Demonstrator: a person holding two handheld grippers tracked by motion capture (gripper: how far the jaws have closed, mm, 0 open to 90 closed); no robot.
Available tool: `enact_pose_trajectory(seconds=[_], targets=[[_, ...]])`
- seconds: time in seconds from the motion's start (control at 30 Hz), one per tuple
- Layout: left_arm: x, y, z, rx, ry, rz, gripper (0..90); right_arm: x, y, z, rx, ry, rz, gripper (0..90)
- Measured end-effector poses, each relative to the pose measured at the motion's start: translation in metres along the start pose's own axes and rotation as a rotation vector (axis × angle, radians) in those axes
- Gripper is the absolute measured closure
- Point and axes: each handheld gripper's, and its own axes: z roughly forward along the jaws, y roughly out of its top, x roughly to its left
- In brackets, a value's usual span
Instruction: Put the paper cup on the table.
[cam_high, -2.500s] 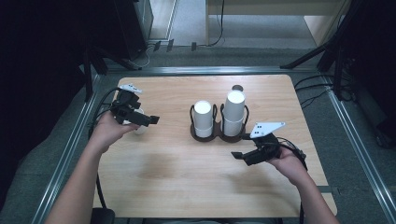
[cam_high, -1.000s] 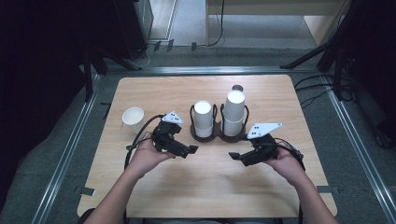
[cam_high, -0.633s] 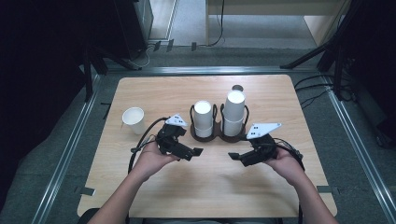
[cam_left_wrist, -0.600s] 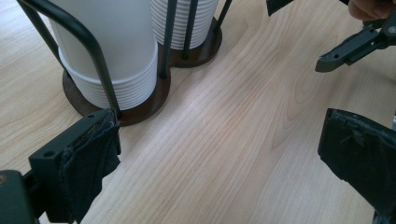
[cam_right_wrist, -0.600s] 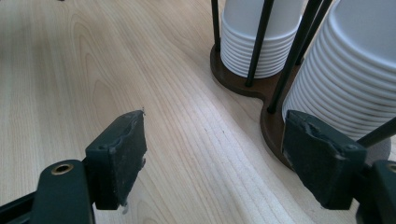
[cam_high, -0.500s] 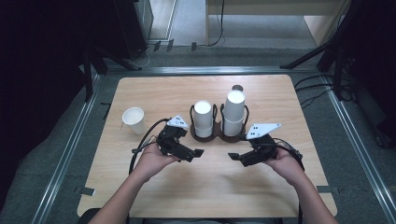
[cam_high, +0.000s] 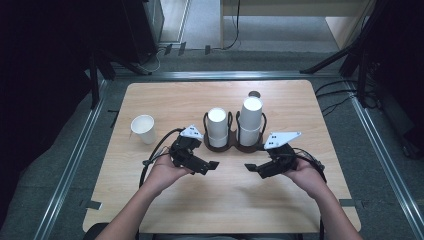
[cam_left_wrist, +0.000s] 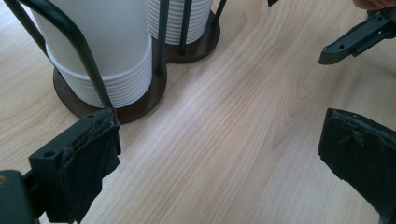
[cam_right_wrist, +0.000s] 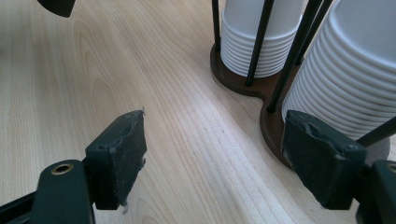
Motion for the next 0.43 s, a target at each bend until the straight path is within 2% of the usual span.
enact_pose_trajectory(seconds=[0.43], targets=[[0.0015,-0.0021,0.0022,0.014,0.013,0.006,0.0,-0.0007,0.0002,-0.0006,-0.002,0.0,-0.004,22.3]])
